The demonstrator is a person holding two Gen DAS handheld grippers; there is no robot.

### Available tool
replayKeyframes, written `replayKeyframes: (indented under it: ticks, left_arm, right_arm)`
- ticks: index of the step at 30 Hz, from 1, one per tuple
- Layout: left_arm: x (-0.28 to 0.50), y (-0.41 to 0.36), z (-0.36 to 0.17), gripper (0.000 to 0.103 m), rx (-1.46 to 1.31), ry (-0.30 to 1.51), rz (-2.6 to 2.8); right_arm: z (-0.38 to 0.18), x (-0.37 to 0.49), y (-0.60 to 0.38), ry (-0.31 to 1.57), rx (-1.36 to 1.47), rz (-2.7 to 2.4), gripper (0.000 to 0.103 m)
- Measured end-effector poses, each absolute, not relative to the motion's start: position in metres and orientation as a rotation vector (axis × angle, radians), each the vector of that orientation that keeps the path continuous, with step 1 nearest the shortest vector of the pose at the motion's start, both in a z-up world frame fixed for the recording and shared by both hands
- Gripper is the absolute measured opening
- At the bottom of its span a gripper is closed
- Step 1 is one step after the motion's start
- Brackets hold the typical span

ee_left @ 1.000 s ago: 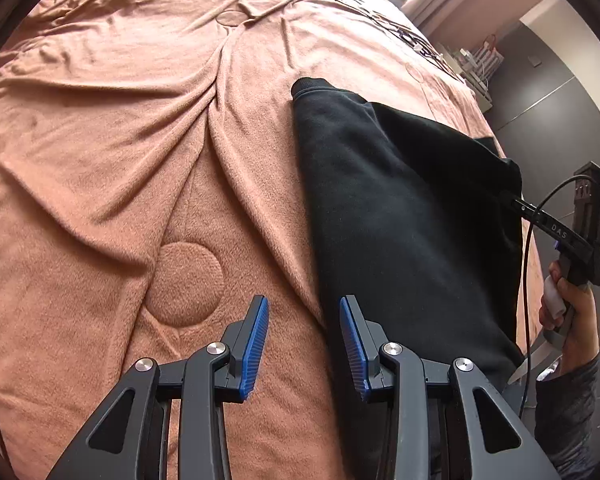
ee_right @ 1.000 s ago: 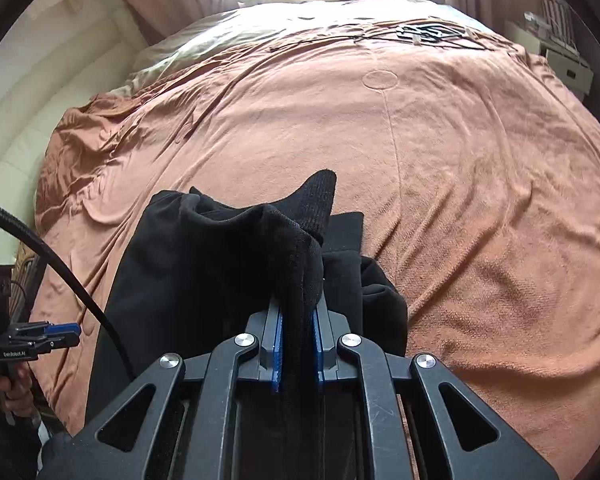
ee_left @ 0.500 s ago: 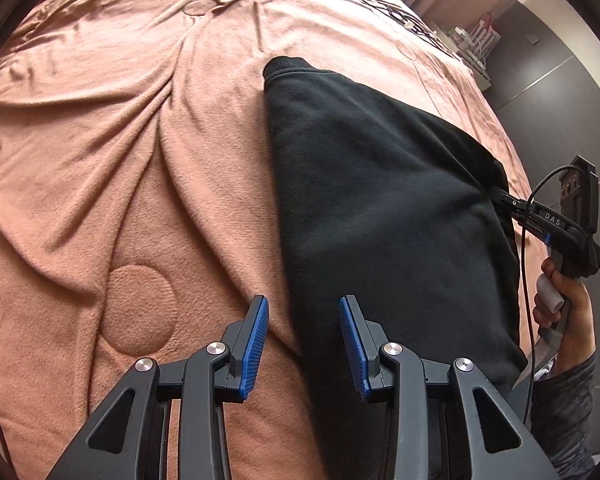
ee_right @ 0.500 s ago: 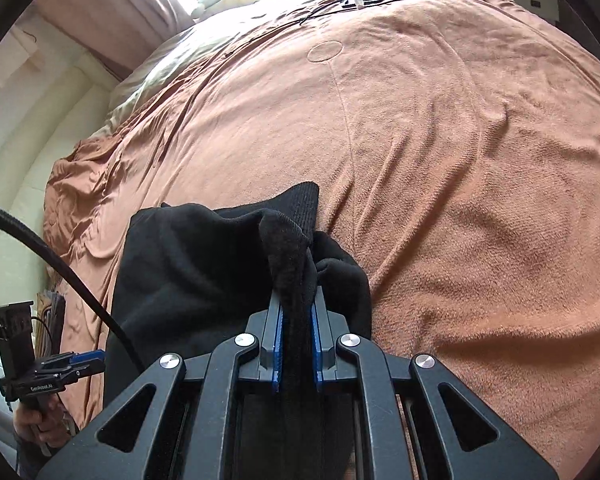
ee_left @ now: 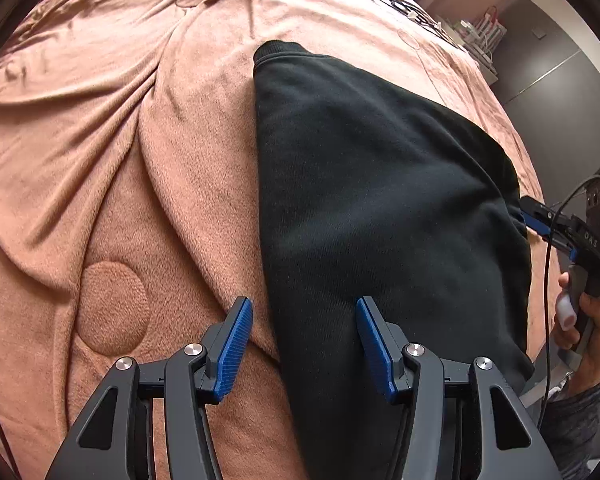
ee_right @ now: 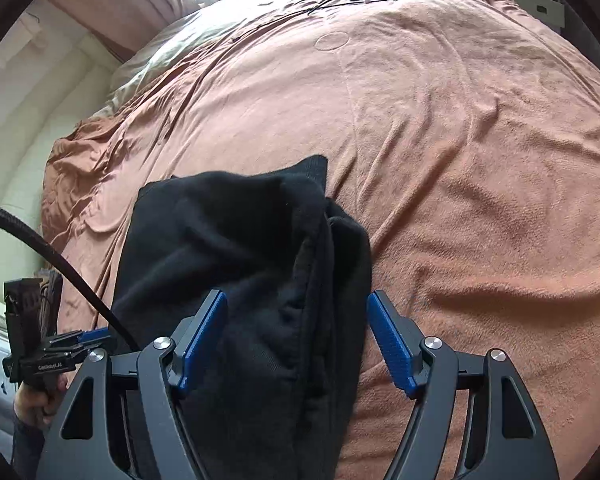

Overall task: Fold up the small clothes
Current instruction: 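Move both tools along the sides of the folded bundle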

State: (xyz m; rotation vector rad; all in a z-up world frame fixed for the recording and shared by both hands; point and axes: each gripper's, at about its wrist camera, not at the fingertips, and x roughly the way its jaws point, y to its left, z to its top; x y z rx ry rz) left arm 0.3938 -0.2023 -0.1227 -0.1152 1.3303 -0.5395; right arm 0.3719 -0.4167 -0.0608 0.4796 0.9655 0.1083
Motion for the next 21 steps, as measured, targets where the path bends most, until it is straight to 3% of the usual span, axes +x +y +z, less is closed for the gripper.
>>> replayKeyframes:
  ticks: [7,9,12,21]
  left_arm:
    - [0.379,-0.200,-0.128,0.056,-0.151,1.383,-0.578]
    - [0.370,-0.200,-0.132,0.056,-0.152,1.397,-0.589]
    - [0.359,-0.197,-0.135,0.056,-0.164,1.416,-0.610]
    - [0.344,-0.197,-0.140,0.056,-0.213,1.462,-0.649]
  right_arm:
    - [-0.090,0.353,-0.413,1.066,0.471,0.116,0.070]
    - [-0.092,0.343,-0.420,1.051,0.498,0.101,0.058]
    - [-0.095,0.328,-0.433,1.038,0.576,0.098,0.048]
    - [-0.104,0.296,-0.435,1.088,0.682,0.182,0.048]
